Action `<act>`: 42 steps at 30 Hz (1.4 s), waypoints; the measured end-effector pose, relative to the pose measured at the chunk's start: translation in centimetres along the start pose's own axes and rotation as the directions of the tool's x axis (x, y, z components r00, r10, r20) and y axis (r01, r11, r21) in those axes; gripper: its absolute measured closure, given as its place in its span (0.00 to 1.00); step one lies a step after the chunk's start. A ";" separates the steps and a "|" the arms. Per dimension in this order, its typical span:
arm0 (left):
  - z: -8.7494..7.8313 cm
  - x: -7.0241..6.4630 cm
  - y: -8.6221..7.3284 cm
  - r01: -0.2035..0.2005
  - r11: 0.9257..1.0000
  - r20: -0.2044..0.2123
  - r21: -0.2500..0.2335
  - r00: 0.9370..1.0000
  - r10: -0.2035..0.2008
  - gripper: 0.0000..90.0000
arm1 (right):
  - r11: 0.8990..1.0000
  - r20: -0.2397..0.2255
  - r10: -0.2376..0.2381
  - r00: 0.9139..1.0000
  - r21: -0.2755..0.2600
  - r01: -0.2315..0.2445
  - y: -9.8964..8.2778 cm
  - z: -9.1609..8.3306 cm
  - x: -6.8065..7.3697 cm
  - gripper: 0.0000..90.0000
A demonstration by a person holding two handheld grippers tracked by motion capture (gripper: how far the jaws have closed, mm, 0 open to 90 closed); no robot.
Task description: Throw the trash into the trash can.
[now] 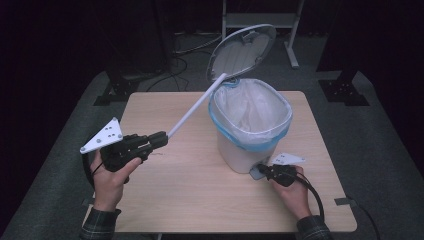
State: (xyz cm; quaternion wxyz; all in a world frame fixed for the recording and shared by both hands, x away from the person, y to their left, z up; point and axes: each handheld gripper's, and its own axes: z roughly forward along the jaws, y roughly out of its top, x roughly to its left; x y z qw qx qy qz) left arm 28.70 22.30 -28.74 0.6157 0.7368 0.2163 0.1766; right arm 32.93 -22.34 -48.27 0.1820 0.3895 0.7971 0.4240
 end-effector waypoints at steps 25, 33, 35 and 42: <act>4.4 0.3 2.9 -0.025 1.000 0.057 -0.018 0.998 0.026 0.90 | 1.000 0.000 0.001 1.000 -0.001 -0.001 0.0 0.0 0.0 1.00; 5.8 0.6 3.5 -0.030 0.999 0.064 -0.024 0.997 0.032 0.90 | 1.000 -0.001 0.001 1.000 -0.001 -0.001 0.0 0.0 0.0 1.00; 6.2 0.6 3.7 -0.029 0.999 0.067 -0.023 0.997 0.031 0.90 | 1.000 -0.001 0.001 1.000 -0.001 -0.001 0.0 0.0 0.0 1.00; 7.4 0.8 4.4 -0.042 0.999 0.077 -0.015 0.996 0.043 0.90 | 1.000 -0.001 0.000 1.000 -0.001 0.000 0.0 0.0 0.0 1.00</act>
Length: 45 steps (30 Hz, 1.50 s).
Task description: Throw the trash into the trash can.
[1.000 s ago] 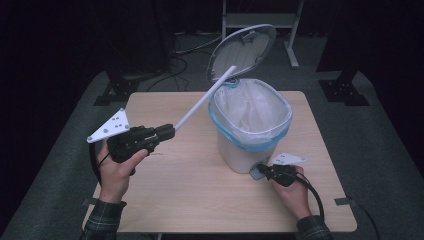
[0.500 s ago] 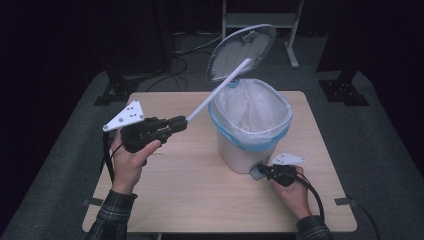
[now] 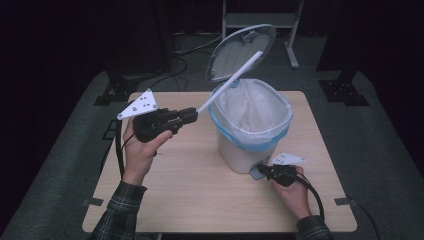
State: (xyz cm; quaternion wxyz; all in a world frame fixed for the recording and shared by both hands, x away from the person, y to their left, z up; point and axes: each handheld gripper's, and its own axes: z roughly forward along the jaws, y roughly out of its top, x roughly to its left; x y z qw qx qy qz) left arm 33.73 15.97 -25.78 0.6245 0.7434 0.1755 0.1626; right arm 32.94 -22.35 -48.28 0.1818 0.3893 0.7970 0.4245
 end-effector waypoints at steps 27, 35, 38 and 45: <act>4.1 0.5 1.4 -0.024 0.999 0.026 0.038 0.999 0.023 0.89 | 1.000 -0.001 -0.001 1.000 0.000 0.001 0.0 0.0 0.0 1.00; 4.3 0.7 1.4 -0.023 0.999 0.021 0.041 1.000 0.022 0.89 | 1.000 -0.002 -0.002 1.000 0.000 0.002 0.0 0.0 0.0 1.00; 4.3 0.7 1.4 -0.023 0.999 0.016 0.041 1.000 0.022 0.89 | 1.000 -0.002 -0.001 1.000 0.000 0.001 0.0 0.0 0.0 1.00; 4.2 0.9 1.6 -0.023 0.999 0.013 0.039 1.000 0.023 0.88 | 1.000 -0.002 -0.001 1.000 0.000 0.001 0.0 0.0 0.0 1.00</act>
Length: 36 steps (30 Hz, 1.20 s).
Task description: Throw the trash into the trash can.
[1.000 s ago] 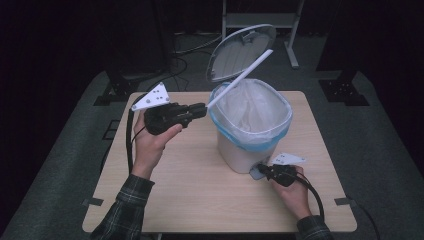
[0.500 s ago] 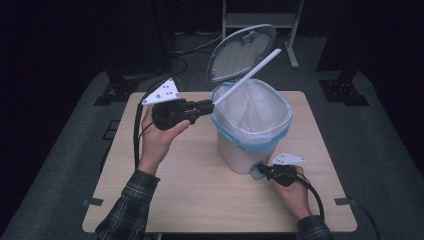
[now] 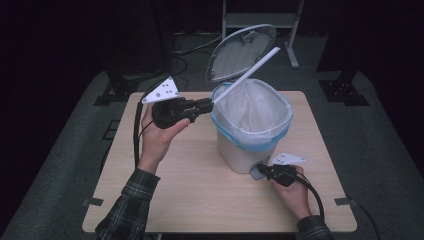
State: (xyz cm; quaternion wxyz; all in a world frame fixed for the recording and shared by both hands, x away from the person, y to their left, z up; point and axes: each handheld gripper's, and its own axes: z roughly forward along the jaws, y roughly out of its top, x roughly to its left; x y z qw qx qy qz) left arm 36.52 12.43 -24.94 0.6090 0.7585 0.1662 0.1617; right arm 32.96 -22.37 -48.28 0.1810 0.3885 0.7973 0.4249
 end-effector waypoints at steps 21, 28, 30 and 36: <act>0.2 0.0 0.4 -0.007 1.000 -0.019 -0.004 1.000 0.007 0.88 | 1.000 0.000 -0.001 1.000 0.000 0.001 0.0 0.0 0.0 1.00; 0.2 -0.1 0.7 -0.014 1.000 -0.024 0.000 1.000 0.014 0.81 | 1.000 0.000 0.000 1.000 0.000 0.000 0.0 0.0 0.0 1.00; 0.2 -0.2 0.8 -0.015 1.000 -0.022 -0.003 1.000 0.015 0.81 | 1.000 0.000 0.000 1.000 0.000 0.000 0.0 0.0 0.0 1.00; 0.2 -0.2 0.7 -0.016 1.000 -0.018 -0.001 1.000 0.016 0.80 | 1.000 0.000 0.000 1.000 0.000 0.000 0.0 0.0 0.0 1.00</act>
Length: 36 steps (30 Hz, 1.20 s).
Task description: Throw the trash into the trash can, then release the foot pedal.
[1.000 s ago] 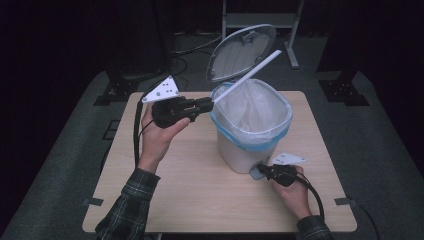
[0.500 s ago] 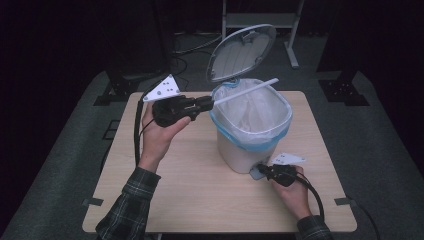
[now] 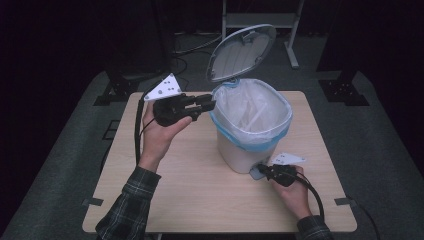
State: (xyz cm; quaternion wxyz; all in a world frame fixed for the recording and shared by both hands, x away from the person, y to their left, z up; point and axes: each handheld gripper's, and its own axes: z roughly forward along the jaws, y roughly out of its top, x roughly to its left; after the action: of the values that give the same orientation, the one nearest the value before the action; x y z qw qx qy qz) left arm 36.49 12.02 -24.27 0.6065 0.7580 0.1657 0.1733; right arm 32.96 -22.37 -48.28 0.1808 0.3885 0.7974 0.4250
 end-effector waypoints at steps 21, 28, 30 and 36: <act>-2.5 -0.1 -2.1 0.037 0.998 -0.018 0.053 0.999 -0.036 0.56 | 1.000 0.002 -0.003 1.000 0.001 0.003 0.0 0.0 0.0 1.00; -3.5 -0.4 -3.7 0.037 0.994 -0.043 0.099 0.999 -0.033 0.50 | 1.000 -0.004 0.002 1.000 0.003 -0.002 0.0 -0.1 0.0 1.00; -3.8 -0.5 -4.1 0.040 0.993 -0.046 0.109 0.998 -0.035 0.49 | 1.000 0.002 -0.005 1.000 0.004 0.005 0.1 -0.1 0.1 1.00; -4.5 -0.7 -5.3 0.047 0.991 -0.055 0.128 0.998 -0.040 0.48 | 1.000 0.001 -0.006 1.000 0.009 0.006 0.1 -0.1 0.1 1.00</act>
State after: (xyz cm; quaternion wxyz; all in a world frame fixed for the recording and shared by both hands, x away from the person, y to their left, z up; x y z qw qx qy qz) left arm 33.53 16.71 -28.60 0.5552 0.7871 0.2090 0.1688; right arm 32.89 -22.35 -48.10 0.1808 0.3871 0.8004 0.4205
